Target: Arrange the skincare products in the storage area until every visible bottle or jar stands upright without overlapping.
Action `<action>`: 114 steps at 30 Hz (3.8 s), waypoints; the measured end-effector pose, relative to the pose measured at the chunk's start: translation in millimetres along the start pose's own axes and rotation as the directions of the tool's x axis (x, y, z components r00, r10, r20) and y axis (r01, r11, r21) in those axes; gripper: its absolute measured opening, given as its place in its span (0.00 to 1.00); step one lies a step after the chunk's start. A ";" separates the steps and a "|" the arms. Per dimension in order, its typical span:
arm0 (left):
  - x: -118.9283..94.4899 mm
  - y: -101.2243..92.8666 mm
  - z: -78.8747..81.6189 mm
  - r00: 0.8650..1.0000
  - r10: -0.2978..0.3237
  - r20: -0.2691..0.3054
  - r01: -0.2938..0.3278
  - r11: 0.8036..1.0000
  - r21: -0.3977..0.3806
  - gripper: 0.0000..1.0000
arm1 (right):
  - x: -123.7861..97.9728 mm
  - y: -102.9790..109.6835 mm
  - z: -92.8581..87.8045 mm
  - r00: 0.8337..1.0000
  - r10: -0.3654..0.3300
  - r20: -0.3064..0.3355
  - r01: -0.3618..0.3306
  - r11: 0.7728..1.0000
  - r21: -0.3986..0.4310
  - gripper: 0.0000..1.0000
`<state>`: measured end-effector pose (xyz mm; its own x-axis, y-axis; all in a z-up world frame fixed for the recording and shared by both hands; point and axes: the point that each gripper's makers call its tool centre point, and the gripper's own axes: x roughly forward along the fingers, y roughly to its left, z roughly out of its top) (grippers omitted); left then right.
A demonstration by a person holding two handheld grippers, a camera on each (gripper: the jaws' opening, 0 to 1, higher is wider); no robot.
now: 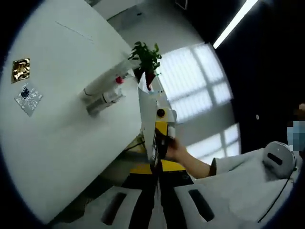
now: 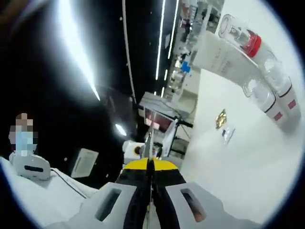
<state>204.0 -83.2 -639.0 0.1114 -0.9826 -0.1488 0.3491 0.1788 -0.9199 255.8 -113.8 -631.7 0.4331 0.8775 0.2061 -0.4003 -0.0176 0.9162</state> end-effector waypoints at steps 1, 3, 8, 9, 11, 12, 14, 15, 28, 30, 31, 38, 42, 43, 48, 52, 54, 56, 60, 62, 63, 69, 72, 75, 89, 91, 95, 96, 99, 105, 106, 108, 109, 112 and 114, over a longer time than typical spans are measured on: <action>-1.4 0.1 9.6 0.998 -0.013 0.065 0.012 1.000 0.020 0.00 | -0.8 -0.1 3.6 0.999 -0.002 0.033 0.001 1.000 0.026 0.01; -3.6 4.1 20.0 0.991 0.003 0.137 -0.015 0.996 0.082 0.00 | -1.3 -0.5 11.1 0.993 -0.007 0.119 -0.004 0.996 0.086 0.01; -1.3 8.5 39.6 0.957 0.029 0.288 -0.071 0.988 0.136 0.20 | -1.6 -13.9 15.9 0.955 -0.093 0.283 0.034 0.978 0.208 0.01; -0.9 7.5 41.2 0.952 0.024 0.306 -0.063 0.991 0.119 0.23 | -1.6 -14.4 16.4 0.948 -0.098 0.302 0.028 0.974 0.227 0.01; -0.7 6.8 44.9 0.936 0.009 0.351 -0.046 0.994 0.096 0.24 | -1.5 -16.9 18.3 0.930 -0.115 0.349 0.028 0.969 0.245 0.01; -0.5 7.9 43.7 0.935 0.009 0.355 -0.044 0.995 0.091 0.23 | -0.9 -17.4 16.9 0.928 -0.117 0.353 0.026 0.967 0.252 0.01; 0.9 11.2 39.5 0.937 0.015 0.348 -0.045 0.996 0.078 0.20 | -0.6 -18.9 17.1 0.924 -0.126 0.362 0.033 0.967 0.251 0.01; 2.5 16.9 34.6 0.941 0.042 0.337 -0.066 0.996 0.059 0.19 | -0.4 -19.6 17.8 0.920 -0.129 0.370 0.034 0.967 0.252 0.01; 1.3 21.8 23.7 0.918 0.068 0.390 -0.055 0.997 -0.044 0.00 | 2.5 -17.6 7.9 0.968 -0.124 0.219 0.111 0.991 0.069 0.03; 1.5 20.9 22.7 0.921 0.065 0.384 -0.049 0.997 -0.052 0.00 | 2.1 -17.4 1.8 0.981 -0.135 0.137 0.135 0.991 0.006 0.07; 1.6 20.4 22.8 0.922 0.064 0.383 -0.049 0.998 -0.049 0.00 | 2.1 -16.8 -0.2 0.984 -0.139 0.110 0.142 0.990 -0.015 0.09; 5.3 14.3 22.7 0.927 0.043 0.373 -0.033 0.999 -0.034 0.00 | 0.8 -14.7 -27.0 0.985 -0.147 -0.095 0.137 0.985 -0.105 0.13; 4.7 19.1 19.0 0.924 0.076 0.375 -0.060 0.997 -0.055 0.00 | -1.7 -13.3 -26.5 0.984 -0.160 -0.075 0.151 0.982 -0.116 0.05; 4.6 23.0 17.2 0.920 0.101 0.379 -0.079 0.994 -0.074 0.00 | -1.9 -16.7 -26.3 0.981 -0.184 -0.065 0.175 0.976 -0.128 0.03; 8.1 33.0 6.8 0.917 0.151 0.369 -0.111 0.986 -0.125 0.00 | -5.6 -25.1 -28.9 0.965 -0.255 -0.061 0.241 0.955 -0.171 0.01; 9.6 31.0 2.8 0.916 0.156 0.370 -0.118 0.985 -0.124 0.03 | -10.9 -22.9 -16.8 0.965 -0.260 0.022 0.260 0.956 -0.135 0.01; 11.1 38.7 -5.8 0.917 0.207 0.341 -0.178 0.977 -0.115 0.04 | -14.0 -24.8 -8.9 0.962 -0.267 0.063 0.273 0.957 -0.103 0.01; 12.8 41.2 -8.4 0.911 0.228 0.345 -0.197 0.973 -0.122 0.04 | -16.6 -27.9 -7.2 0.958 -0.280 0.063 0.285 0.955 -0.086 0.01; 12.7 53.0 -9.7 0.885 0.332 0.326 -0.333 0.941 -0.055 0.01 | -16.7 -38.9 -14.4 0.936 -0.351 0.018 0.351 0.929 -0.117 0.01; 12.2 58.7 -10.9 0.868 0.389 0.308 -0.402 0.915 -0.021 0.00 | -17.5 -44.9 -16.8 0.921 -0.389 -0.005 0.383 0.908 -0.168 0.02; 12.8 61.6 -13.0 0.863 0.417 0.286 -0.436 0.900 0.003 0.00 | -18.7 -49.6 -18.9 0.906 -0.422 -0.026 0.408 0.890 -0.205 0.02; 13.5 71.7 -12.5 0.845 0.452 0.287 -0.481 0.876 0.036 0.00 | -21.5 -66.7 -19.0 0.864 -0.499 -0.075 0.455 0.835 -0.308 0.05; 13.8 77.7 -11.2 0.850 0.437 0.293 -0.456 0.890 -0.004 0.00 | -23.6 -73.5 -17.1 0.848 -0.520 -0.105 0.454 0.814 -0.362 0.08; 13.3 80.6 -8.2 0.850 0.434 0.299 -0.454 0.891 -0.003 0.00 | -24.2 -77.2 -17.8 0.838 -0.528 -0.138 0.426 0.791 -0.439 0.16; 16.6 103.4 1.3 0.848 0.435 0.301 -0.447 0.894 -0.034 0.00 | -11.7 -73.3 -39.6 0.847 -0.443 -0.293 0.236 0.807 -0.541 0.75; 16.2 107.1 2.2 0.845 0.443 0.300 -0.452 0.891 -0.043 0.00 | -9.8 -74.0 -42.7 0.847 -0.434 -0.307 0.214 0.807 -0.550 0.81; 18.6 119.6 3.1 0.841 0.465 0.277 -0.469 0.881 -0.055 0.00 | -8.4 -86.4 -50.5 0.811 -0.469 -0.351 0.196 0.782 -0.591 0.87; 19.3 122.8 3.0 0.840 0.471 0.269 -0.475 0.878 -0.054 0.00 | -7.9 -91.6 -52.2 0.800 -0.482 -0.356 0.201 0.775 -0.599 0.88; 21.7 133.6 3.0 0.838 0.483 0.254 -0.486 0.872 -0.057 0.00 | -8.0 -103.1 -53.7 0.785 -0.502 -0.363 0.209 0.767 -0.607 0.89; 24.1 154.0 5.0 0.830 0.504 0.239 -0.504 0.861 -0.069 0.00 | -10.1 -125.6 -54.5 0.746 -0.546 -0.381 0.240 0.754 -0.611 0.89; 24.4 156.2 5.4 0.829 0.507 0.237 -0.506 0.860 -0.069 0.00 | -10.1 -131.1 -54.5 0.739 -0.549 -0.390 0.238 0.755 -0.611 0.89; 26.2 159.4 6.3 0.830 0.507 0.233 -0.506 0.860 -0.066 0.00 | -12.6 -138.5 -55.7 0.716 -0.571 -0.401 0.242 0.742 -0.625 0.90; 27.1 160.3 6.8 0.831 0.505 0.232 -0.505 0.861 -0.064 0.00 | -13.3 -140.7 -55.6 0.710 -0.580 -0.399 0.242 0.733 -0.636 0.90; 31.0 164.1 8.7 0.831 0.506 0.229 -0.507 0.860 -0.061 0.00 | -15.0 -145.9 -53.5 0.704 -0.592 -0.392 0.255 0.726 -0.639 0.90; 32.6 167.4 8.6 0.830 0.511 0.223 -0.511 0.857 -0.062 0.00 | -15.4 -154.5 -51.1 0.695 -0.606 -0.387 0.270 0.719 -0.640 0.90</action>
<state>274.1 -84.8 -794.7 0.4788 -0.7126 -0.5127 0.1847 0.6527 -0.7347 269.7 -100.1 -794.0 0.2306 0.8062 -0.5449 -0.6882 0.5310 0.4944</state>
